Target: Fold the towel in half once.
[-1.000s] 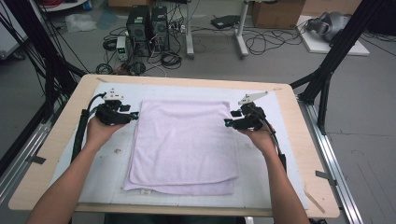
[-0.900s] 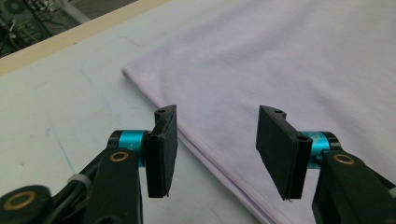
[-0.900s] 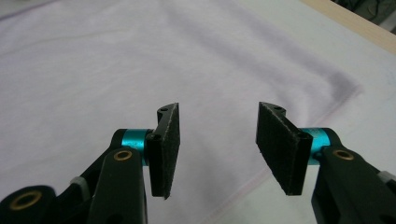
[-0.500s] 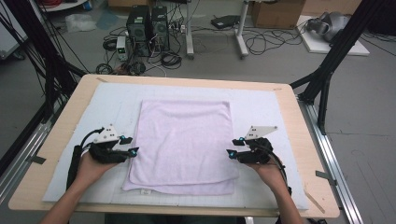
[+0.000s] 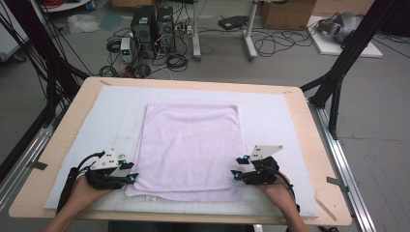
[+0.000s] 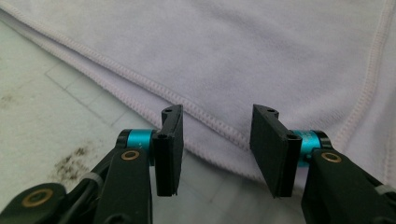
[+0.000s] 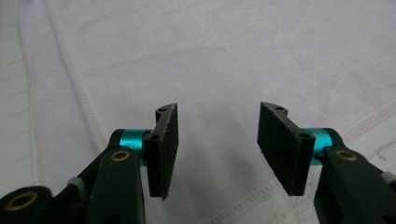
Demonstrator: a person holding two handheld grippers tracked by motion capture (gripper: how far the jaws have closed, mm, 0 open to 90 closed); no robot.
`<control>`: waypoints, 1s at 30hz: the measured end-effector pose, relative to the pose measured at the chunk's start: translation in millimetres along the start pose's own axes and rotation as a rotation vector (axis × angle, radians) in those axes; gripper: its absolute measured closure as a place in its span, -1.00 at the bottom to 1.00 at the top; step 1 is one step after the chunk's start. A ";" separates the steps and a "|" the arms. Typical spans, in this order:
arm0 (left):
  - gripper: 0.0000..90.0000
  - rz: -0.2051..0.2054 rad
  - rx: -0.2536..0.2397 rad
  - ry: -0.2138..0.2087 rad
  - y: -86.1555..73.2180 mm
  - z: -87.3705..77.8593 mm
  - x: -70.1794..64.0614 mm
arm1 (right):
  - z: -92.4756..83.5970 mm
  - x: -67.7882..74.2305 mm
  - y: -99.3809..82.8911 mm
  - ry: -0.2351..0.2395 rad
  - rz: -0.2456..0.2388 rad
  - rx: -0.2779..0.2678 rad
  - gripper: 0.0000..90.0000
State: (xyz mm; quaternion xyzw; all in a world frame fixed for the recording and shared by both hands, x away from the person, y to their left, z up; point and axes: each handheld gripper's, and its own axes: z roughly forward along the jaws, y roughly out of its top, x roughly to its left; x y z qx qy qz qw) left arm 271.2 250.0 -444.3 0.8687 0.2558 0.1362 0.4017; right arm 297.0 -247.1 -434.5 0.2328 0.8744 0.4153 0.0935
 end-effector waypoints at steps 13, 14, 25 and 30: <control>0.18 0.040 -0.056 -0.075 14.9 -0.3 -14.9 | -3.1 9.8 -7.4 0.042 -0.017 -0.004 0.24; 0.18 0.051 -0.050 -0.086 15.8 0.7 -16.3 | -3.0 10.8 -7.6 0.051 -0.017 -0.004 0.25; 0.34 0.072 -0.004 -0.105 1.6 1.1 -20.2 | -5.2 22.9 -16.7 0.106 -0.062 0.041 0.30; 0.60 0.094 0.005 -0.133 3.5 2.7 -21.4 | -7.0 25.6 -20.2 0.110 -0.070 0.049 0.46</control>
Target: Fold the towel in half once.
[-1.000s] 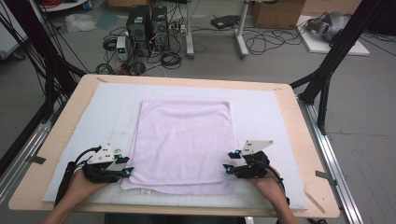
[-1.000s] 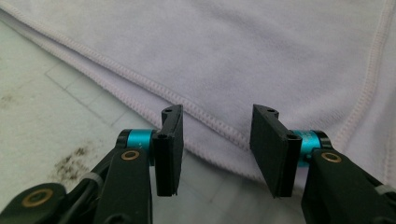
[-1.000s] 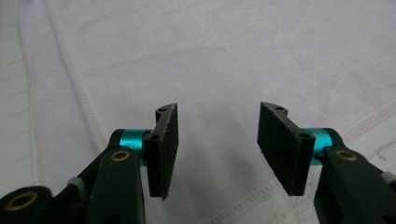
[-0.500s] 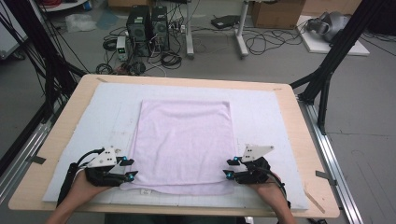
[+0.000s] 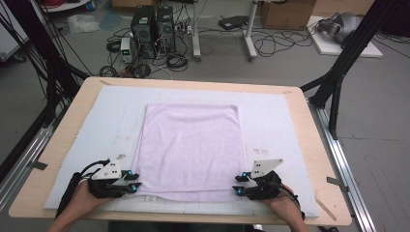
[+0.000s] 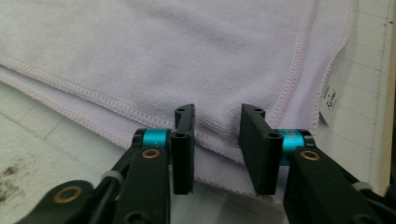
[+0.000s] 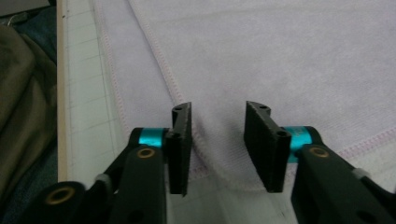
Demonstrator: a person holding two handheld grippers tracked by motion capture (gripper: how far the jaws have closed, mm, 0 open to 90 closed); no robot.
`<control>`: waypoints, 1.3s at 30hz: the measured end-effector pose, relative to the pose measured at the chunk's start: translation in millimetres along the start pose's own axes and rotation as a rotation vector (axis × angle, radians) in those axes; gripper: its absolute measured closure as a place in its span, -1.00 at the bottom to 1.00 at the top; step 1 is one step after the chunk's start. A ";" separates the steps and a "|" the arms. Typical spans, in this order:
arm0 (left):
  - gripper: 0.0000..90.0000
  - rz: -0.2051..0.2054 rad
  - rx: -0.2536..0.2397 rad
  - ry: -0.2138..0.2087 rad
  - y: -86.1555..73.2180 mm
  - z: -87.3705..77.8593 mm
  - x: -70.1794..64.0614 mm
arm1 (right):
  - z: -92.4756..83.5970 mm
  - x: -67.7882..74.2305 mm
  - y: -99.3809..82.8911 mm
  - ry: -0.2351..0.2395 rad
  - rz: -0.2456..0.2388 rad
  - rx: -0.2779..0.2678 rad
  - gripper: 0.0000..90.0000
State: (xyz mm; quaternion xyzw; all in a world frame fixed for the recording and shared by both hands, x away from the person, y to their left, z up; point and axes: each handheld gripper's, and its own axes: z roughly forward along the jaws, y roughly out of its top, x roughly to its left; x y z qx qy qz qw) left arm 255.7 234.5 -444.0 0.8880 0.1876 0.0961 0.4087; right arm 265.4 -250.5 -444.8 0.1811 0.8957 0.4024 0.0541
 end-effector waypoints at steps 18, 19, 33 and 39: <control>0.92 -0.046 -0.097 0.046 29.2 -35.7 10.6 | -20.8 -12.7 29.4 -0.004 0.014 -0.066 0.85; 0.92 -0.048 -0.106 0.056 30.1 -40.0 10.8 | -23.4 -12.5 32.8 -0.007 0.005 -0.078 0.85; 0.44 -0.078 -0.061 0.010 -0.7 -37.8 -8.0 | -14.5 17.3 23.6 0.070 -0.008 -0.075 0.54; 0.42 -0.052 -0.031 -0.013 2.0 -18.7 -11.8 | -0.9 22.8 16.8 0.081 -0.050 -0.004 0.44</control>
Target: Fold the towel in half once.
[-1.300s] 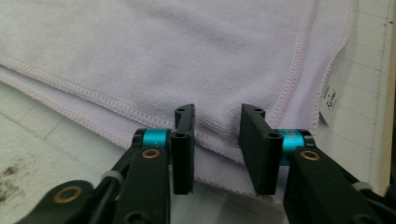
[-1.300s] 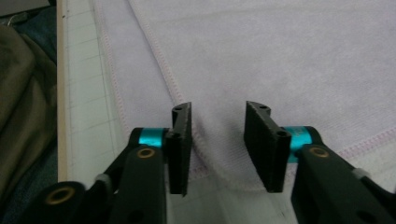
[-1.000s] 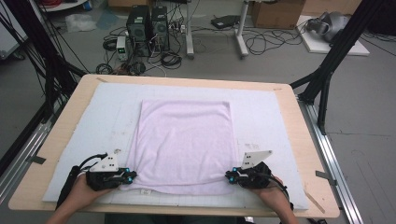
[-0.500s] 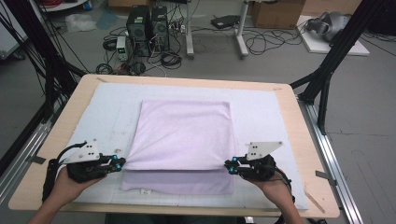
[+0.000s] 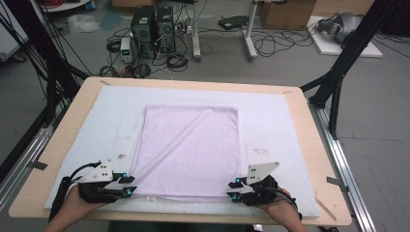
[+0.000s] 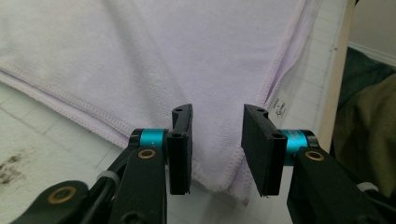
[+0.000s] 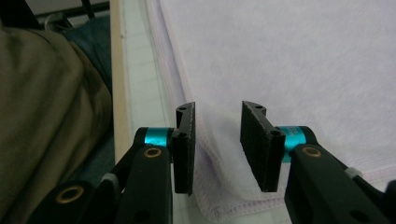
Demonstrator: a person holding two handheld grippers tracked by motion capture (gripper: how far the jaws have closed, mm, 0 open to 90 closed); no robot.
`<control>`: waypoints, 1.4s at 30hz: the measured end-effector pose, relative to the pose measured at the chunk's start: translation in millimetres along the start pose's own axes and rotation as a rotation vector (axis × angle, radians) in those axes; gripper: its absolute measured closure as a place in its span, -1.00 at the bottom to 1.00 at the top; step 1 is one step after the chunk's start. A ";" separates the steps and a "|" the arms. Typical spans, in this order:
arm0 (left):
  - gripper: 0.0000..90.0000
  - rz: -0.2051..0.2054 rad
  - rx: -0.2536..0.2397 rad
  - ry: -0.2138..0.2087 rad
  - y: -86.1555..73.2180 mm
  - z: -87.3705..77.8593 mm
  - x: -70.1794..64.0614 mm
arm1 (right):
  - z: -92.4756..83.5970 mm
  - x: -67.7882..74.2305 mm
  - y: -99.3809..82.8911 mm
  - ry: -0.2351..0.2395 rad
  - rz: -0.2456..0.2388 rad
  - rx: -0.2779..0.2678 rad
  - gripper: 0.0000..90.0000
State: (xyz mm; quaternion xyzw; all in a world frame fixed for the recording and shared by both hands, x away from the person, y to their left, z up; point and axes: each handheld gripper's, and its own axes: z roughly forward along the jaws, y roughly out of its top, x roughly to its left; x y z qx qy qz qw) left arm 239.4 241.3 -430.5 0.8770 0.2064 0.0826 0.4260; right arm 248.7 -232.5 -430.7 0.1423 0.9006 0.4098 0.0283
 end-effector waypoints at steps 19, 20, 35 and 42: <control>0.55 -0.038 -0.033 0.027 -1.7 -12.6 12.7 | -12.7 14.4 -1.2 0.058 -0.007 0.010 0.68; 0.48 -0.037 -0.035 0.025 -0.2 -11.8 14.2 | -12.4 11.5 -3.7 0.060 0.005 -0.006 0.61; 0.86 -0.096 0.040 0.101 13.3 32.7 48.9 | 6.8 -18.2 -2.9 -0.016 0.068 0.001 0.31; 0.96 -0.100 0.002 0.182 8.3 12.6 46.4 | 6.8 -17.0 -8.9 -0.033 0.070 0.009 0.30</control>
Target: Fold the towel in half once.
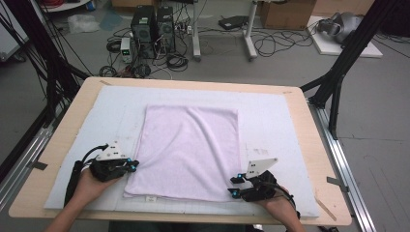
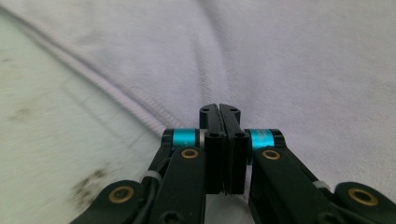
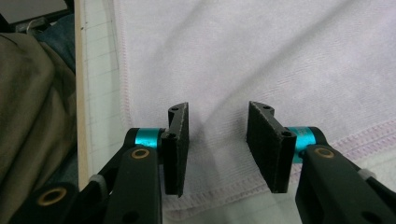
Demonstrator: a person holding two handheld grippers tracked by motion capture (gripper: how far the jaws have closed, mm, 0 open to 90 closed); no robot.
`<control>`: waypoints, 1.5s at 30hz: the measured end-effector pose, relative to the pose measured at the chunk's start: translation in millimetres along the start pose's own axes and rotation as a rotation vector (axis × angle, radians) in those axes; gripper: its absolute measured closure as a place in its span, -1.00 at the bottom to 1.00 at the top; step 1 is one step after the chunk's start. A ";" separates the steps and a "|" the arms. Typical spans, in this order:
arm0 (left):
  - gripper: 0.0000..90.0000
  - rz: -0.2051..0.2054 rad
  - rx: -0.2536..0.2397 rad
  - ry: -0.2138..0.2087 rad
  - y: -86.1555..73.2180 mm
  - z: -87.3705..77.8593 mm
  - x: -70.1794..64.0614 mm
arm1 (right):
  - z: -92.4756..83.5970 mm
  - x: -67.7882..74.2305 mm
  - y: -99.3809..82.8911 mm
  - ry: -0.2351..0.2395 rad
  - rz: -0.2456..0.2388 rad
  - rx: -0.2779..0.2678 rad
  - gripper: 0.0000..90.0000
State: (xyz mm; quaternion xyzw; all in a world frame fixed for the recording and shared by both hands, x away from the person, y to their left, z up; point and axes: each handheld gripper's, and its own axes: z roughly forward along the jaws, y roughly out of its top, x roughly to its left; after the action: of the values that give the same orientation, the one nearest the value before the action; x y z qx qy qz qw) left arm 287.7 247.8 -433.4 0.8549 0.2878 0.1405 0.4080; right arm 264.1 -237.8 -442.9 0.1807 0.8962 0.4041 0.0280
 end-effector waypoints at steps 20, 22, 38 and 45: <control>0.39 0.055 0.004 -0.118 -11.5 -3.6 -32.9 | 0.0 5.6 7.6 -0.003 -0.045 -0.037 0.16; 0.36 0.044 -0.013 -0.116 -10.2 -4.1 -30.9 | -1.5 1.4 10.3 -0.019 -0.034 -0.057 0.13; 0.05 -0.030 -0.060 -0.084 12.5 -1.5 3.4 | -5.1 -49.3 28.7 -0.127 0.064 -0.104 -0.23; 0.02 -0.031 -0.071 -0.074 34.4 4.3 17.2 | -7.5 -71.3 38.4 -0.140 0.100 -0.122 -0.31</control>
State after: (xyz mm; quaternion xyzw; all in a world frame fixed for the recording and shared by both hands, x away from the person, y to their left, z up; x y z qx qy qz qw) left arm 316.4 238.3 -409.2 0.8400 0.2808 0.1125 0.4504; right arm 340.7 -244.5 -416.5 0.2511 0.8556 0.4452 0.0814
